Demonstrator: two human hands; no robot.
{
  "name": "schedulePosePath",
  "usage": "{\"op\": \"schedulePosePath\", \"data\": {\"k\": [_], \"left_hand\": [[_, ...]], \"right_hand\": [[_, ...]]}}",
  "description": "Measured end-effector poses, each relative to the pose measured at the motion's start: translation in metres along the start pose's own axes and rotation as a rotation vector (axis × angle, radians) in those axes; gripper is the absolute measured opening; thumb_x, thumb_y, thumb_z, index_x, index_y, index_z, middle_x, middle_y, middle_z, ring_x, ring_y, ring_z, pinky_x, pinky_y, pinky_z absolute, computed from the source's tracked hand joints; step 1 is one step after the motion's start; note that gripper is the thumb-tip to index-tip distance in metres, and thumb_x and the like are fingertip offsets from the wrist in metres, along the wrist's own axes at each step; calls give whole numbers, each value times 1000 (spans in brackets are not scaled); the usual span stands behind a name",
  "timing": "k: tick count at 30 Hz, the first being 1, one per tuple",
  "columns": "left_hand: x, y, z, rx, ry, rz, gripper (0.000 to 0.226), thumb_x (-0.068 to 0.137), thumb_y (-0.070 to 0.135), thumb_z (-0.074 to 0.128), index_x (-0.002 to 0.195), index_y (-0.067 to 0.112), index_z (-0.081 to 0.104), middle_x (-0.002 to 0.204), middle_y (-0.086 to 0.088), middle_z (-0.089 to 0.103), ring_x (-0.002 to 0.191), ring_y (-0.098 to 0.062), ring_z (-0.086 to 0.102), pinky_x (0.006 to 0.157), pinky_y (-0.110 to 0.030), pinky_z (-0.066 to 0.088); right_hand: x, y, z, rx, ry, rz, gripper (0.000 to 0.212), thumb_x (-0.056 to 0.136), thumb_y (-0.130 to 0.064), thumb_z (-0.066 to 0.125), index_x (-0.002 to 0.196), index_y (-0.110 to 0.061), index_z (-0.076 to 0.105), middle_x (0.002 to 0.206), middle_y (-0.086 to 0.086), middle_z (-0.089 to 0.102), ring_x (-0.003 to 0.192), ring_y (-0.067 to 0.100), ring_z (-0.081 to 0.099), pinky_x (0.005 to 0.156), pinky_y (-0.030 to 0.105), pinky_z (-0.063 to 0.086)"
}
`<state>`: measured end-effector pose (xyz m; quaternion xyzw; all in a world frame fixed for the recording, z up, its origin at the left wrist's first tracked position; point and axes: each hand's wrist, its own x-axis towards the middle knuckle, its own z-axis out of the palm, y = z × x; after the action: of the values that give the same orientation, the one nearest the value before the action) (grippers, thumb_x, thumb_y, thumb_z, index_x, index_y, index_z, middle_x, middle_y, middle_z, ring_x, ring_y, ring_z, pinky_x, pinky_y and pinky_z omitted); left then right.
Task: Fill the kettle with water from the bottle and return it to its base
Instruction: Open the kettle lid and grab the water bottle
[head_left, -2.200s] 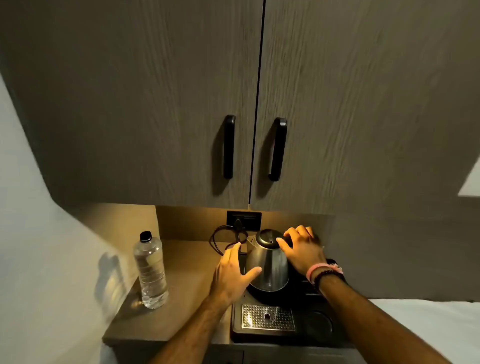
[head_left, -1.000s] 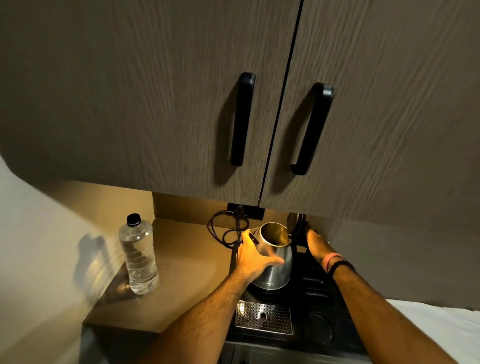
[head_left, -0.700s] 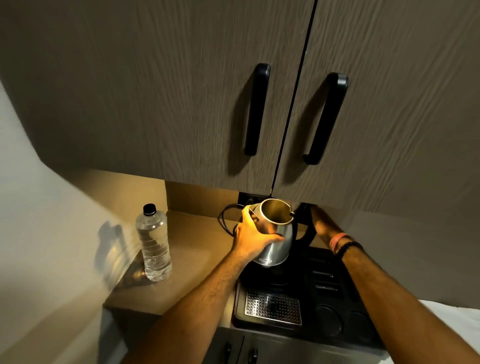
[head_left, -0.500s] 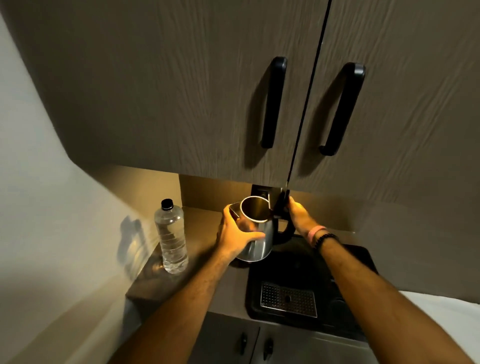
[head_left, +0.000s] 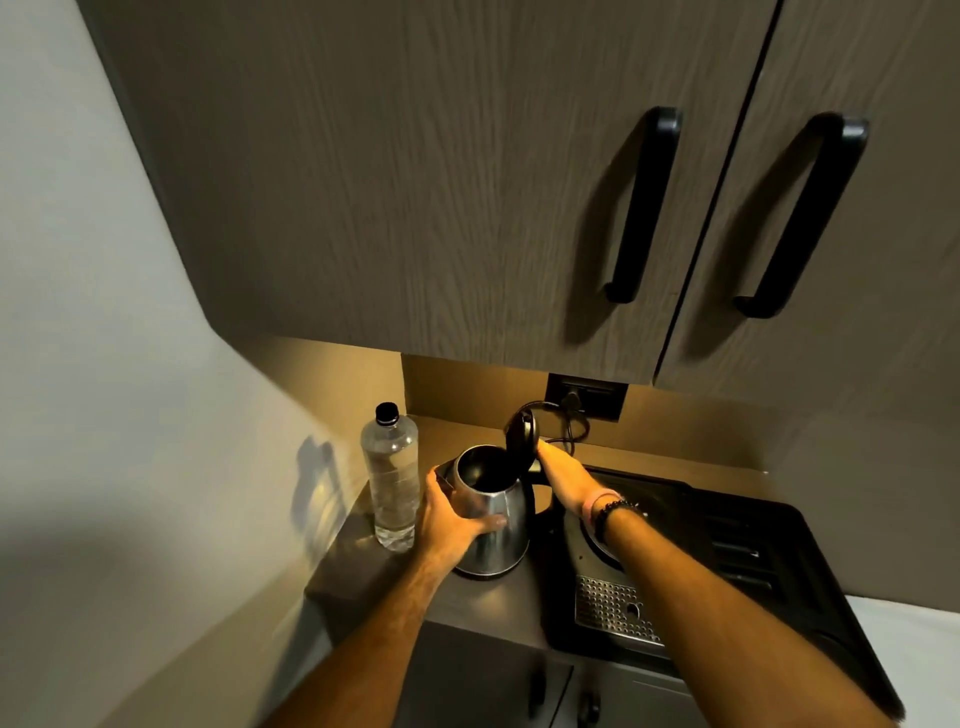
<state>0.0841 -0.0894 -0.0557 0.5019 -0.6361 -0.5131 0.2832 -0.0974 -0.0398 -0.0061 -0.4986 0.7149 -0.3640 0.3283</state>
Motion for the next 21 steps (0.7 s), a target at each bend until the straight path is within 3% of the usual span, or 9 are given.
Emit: {"op": "schedulePosePath", "data": {"k": [3, 4, 6, 8, 10, 11, 15, 18, 21], "left_hand": [[-12, 9, -4, 106, 75, 6, 122, 62, 24, 93, 155, 9, 17, 155, -15, 35, 142, -33, 34, 114, -48, 31], [-19, 15, -8, 188, 133, 33, 108, 67, 28, 90, 153, 9, 26, 152, -15, 40, 138, -34, 40, 111, -47, 36], [-29, 25, -22, 374, 321, 217, 58, 83, 35, 77, 132, 12, 55, 129, -12, 61, 113, -29, 59, 86, -39, 50], [-33, 38, -42, 447, 545, 494, 21, 94, 29, 64, 107, 13, 67, 102, -8, 68, 89, -24, 64, 65, -30, 48], [-24, 55, -65, 437, 725, 645, 16, 96, 20, 61, 105, 9, 68, 99, -11, 68, 87, -25, 64, 64, -33, 52], [-17, 64, -76, 443, 749, 638, 20, 97, 20, 60, 111, 8, 66, 106, -13, 67, 94, -27, 63, 69, -36, 54], [19, 82, -105, 525, 447, 397, 49, 98, 32, 56, 140, 9, 49, 134, -16, 55, 123, -31, 52, 91, -43, 50], [35, 79, -113, 492, 265, 332, 46, 98, 26, 58, 139, 6, 52, 132, -17, 60, 120, -35, 55, 95, -49, 52], [39, 72, -115, 450, 272, 347, 36, 95, 20, 63, 128, 5, 61, 127, -17, 64, 111, -37, 61, 86, -54, 57]], "right_hand": [[11, 4, -1, -427, -21, -137, 39, 102, -33, 33, 137, -18, 42, 143, 14, 44, 126, 38, 44, 105, 51, 35], [15, 6, -2, -558, -8, -163, 41, 101, -26, 36, 141, -16, 36, 148, 14, 37, 126, 42, 42, 104, 52, 35], [21, 11, 0, -762, 35, -169, 52, 100, -20, 40, 148, -16, 22, 158, 11, 20, 130, 44, 37, 107, 54, 31], [24, 16, 1, -905, 52, -125, 58, 98, -20, 41, 150, -18, 13, 162, 11, 2, 141, 47, 18, 112, 61, 19], [25, 19, 2, -908, 54, -51, 68, 97, -25, 45, 150, -22, 3, 160, 16, -12, 142, 51, -8, 111, 70, 5], [24, 18, 3, -878, 61, -22, 73, 96, -32, 47, 149, -25, -4, 159, 18, -15, 140, 52, -17, 110, 71, 1], [20, 17, 9, -754, 71, 47, 79, 96, -47, 41, 146, -31, -19, 157, 22, -19, 139, 49, -24, 109, 69, -5], [19, 17, 9, -733, 55, 62, 76, 99, -40, 40, 145, -32, -20, 157, 22, -17, 139, 48, -23, 109, 72, -3], [20, 16, 8, -705, 31, 67, 77, 98, -44, 41, 146, -32, -18, 158, 21, -18, 140, 47, -23, 109, 71, -5]]}}
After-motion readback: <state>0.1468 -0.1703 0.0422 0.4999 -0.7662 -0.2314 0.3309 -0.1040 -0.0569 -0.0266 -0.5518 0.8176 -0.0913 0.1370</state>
